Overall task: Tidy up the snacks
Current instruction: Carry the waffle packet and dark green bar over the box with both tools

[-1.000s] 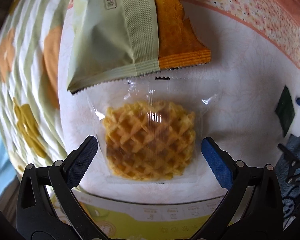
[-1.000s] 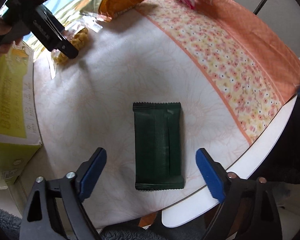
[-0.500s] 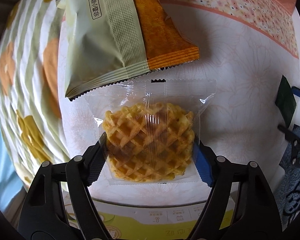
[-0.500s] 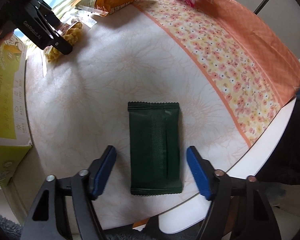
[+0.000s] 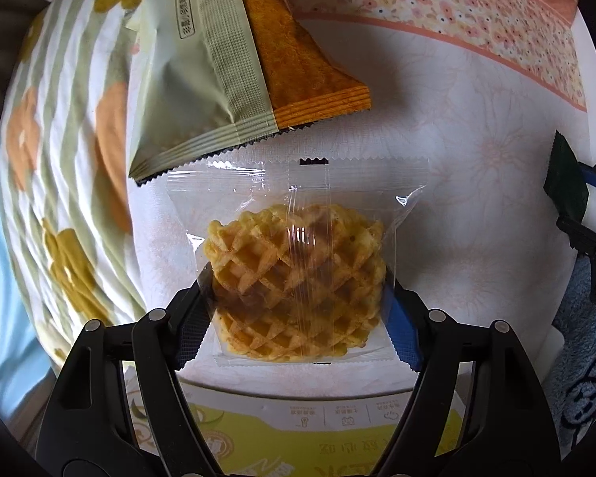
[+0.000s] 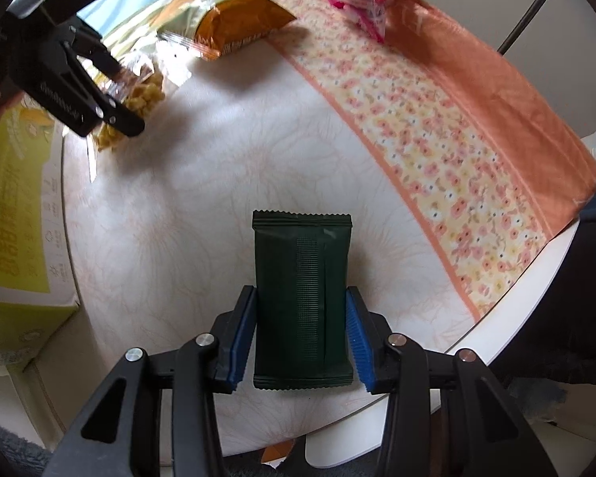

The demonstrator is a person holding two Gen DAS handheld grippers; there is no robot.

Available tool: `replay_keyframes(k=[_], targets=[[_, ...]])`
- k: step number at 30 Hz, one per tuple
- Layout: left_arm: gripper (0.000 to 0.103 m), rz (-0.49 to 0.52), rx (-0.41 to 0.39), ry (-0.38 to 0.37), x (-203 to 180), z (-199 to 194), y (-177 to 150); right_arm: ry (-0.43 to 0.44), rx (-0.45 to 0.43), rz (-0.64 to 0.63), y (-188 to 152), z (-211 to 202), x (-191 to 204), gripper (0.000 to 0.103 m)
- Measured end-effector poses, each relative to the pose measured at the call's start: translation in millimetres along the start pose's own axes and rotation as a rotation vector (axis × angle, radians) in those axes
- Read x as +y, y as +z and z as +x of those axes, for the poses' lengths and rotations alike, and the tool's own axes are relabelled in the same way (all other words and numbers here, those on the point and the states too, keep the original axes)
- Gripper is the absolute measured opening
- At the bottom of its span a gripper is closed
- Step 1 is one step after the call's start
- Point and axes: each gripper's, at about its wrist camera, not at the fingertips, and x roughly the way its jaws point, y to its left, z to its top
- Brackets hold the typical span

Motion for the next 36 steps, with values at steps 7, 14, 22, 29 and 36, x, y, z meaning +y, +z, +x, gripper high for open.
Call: replay_keyframes(k=[7,14,22,29,36], targets=[[0.073,-0.037,-0.031,0.031,-5,-30,-7,0.050,-0.057,-0.035,10,-31,-11,0.040],[0.073,-0.177,-0.085,0.048,-9,-78,-23,0.121,-0.141,-0.124,28,-73,-9,0.040],[0.073,-0.433,-0.219,0.053,-18,-150,-60,0.210,-0.239,-0.330,64,-129,-9,0.040],[0.073,-0.758,-0.344,0.042,-17,-198,-130,0.297,-0.327,-0.557,98,-169,15,0.040],[0.073,-1.118,-0.380,0.077,-14,-203,-240,0.434,-0.350,-0.742,104,-190,76,0.040]])
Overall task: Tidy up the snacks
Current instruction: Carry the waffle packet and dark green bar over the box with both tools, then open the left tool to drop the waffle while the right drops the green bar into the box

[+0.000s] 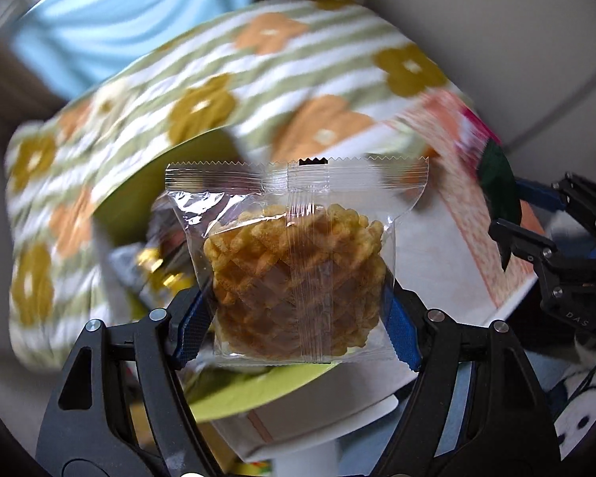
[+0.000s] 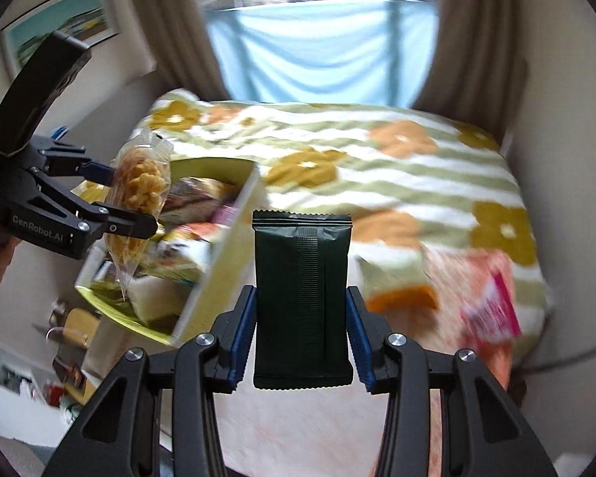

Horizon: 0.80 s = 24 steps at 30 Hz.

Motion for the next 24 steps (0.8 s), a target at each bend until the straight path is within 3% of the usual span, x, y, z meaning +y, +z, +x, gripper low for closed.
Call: replay_keyframes(k=[11,15,19,24], targets=[[0.073,-0.380,-0.097,0.030,117,-4,-89,0.170,0.015,-0.088,28,49,88,0.040],[0.073,-0.450,-0.131,0.086,130,16,-122,0.185,0.031,-0.100,29,65,111,0.040],[0.073,-0.515,-0.204,0.053,139,32,-145,0.177,0.056,-0.109,26,76,125,0.040],[0.078,-0.513,-0.211,0.059,133,53,-155,0.158,0.087,-0.092,23,89,135,0.040]])
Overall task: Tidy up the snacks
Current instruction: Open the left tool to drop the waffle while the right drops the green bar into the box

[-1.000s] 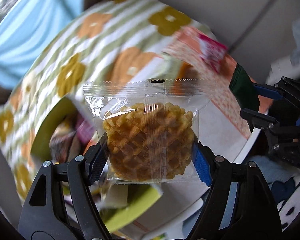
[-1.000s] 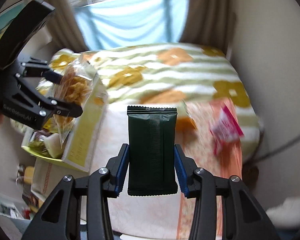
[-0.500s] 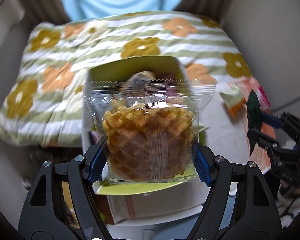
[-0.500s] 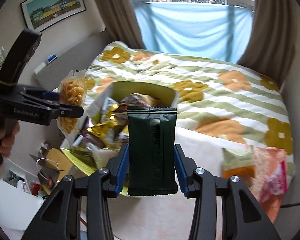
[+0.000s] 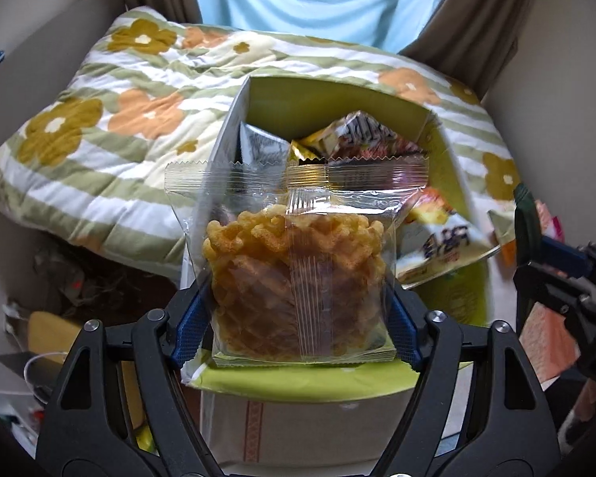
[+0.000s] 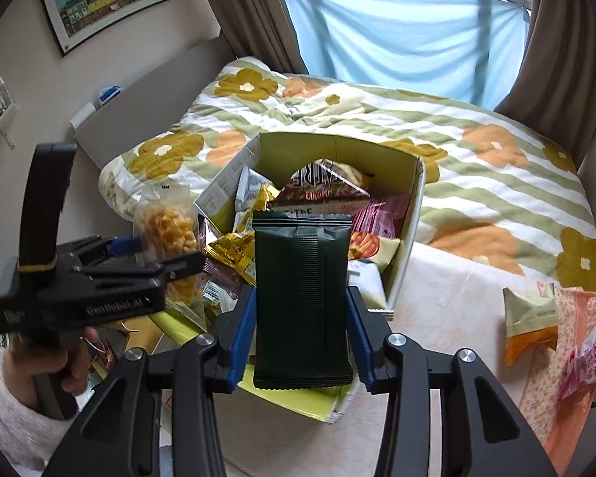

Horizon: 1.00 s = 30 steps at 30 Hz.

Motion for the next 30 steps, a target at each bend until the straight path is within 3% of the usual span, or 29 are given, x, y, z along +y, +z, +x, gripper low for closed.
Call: replay_keyframes(k=[1,2,3,10,22,24,26,28,30], targets=[[0.082,-0.001,-0.002,-0.014,0,2,-2,-0.004,0.004,0.004,-1,3,1,0.040],[0.096,-0.011,-0.014,-0.028,1,2,-4,-0.009,0.006,0.009,-2,3,1,0.040],[0.102,-0.020,-0.029,-0.036,3,1,-6,-0.015,0.010,0.014,-2,5,3,0.040],[0.103,-0.050,-0.059,0.023,21,-21,-22,-0.052,-0.002,0.028,-17,11,10,0.040],[0.102,-0.043,-0.079,0.001,37,-26,-37,-0.056,-0.053,0.054,-24,30,21,0.040],[0.102,-0.032,-0.080,0.003,34,-27,-38,-0.054,-0.055,0.058,-25,32,22,0.051],[0.102,-0.025,-0.081,0.000,32,-28,-40,-0.072,-0.079,0.055,-27,30,24,0.091],[0.102,-0.015,-0.080,0.010,30,-28,-42,-0.073,-0.102,0.048,-31,26,26,0.100],[0.102,-0.006,-0.073,0.021,29,-27,-45,-0.080,-0.102,0.049,-34,24,26,0.100]])
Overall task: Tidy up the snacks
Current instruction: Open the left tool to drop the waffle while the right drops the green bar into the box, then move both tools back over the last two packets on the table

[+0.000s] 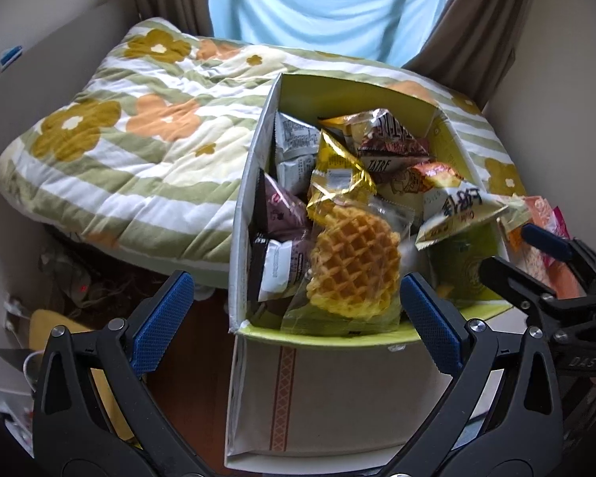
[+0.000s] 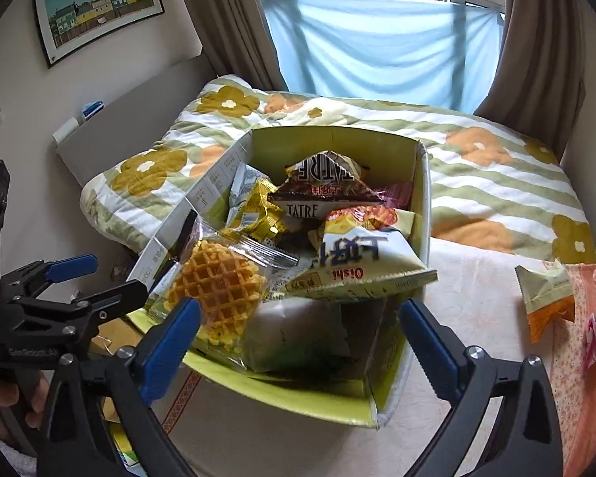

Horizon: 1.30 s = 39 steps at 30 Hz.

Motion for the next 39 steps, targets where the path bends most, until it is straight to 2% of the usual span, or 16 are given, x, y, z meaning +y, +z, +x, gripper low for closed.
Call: replay_keyframes(k=[7,11,15,18,25,32,35,39], targets=[[0.102,-0.004,0.008,-0.025,-4,-4,-5,-0.029,-0.002,0.016,-4,-15,-7,0.100],[0.102,0.026,-0.010,-0.034,-14,-11,-1,-0.050,-0.029,0.032,-5,-30,-12,0.100],[0.102,0.056,-0.016,-0.046,-35,-15,6,-0.077,-0.064,0.063,-7,-48,-32,0.100],[0.102,0.069,-0.009,-0.083,-58,-13,13,-0.103,-0.079,0.093,-9,-61,-56,0.100],[0.102,0.143,-0.011,-0.140,-146,0,35,-0.187,-0.091,0.146,-22,-95,-140,0.100],[0.102,0.246,0.055,-0.173,-254,42,48,-0.250,-0.068,0.166,-33,-117,-234,0.100],[0.102,0.298,0.080,-0.167,-295,60,52,-0.277,-0.035,0.180,-35,-122,-271,0.100],[0.102,0.440,0.155,-0.132,-356,100,45,-0.336,0.073,0.182,-38,-114,-323,0.100]])
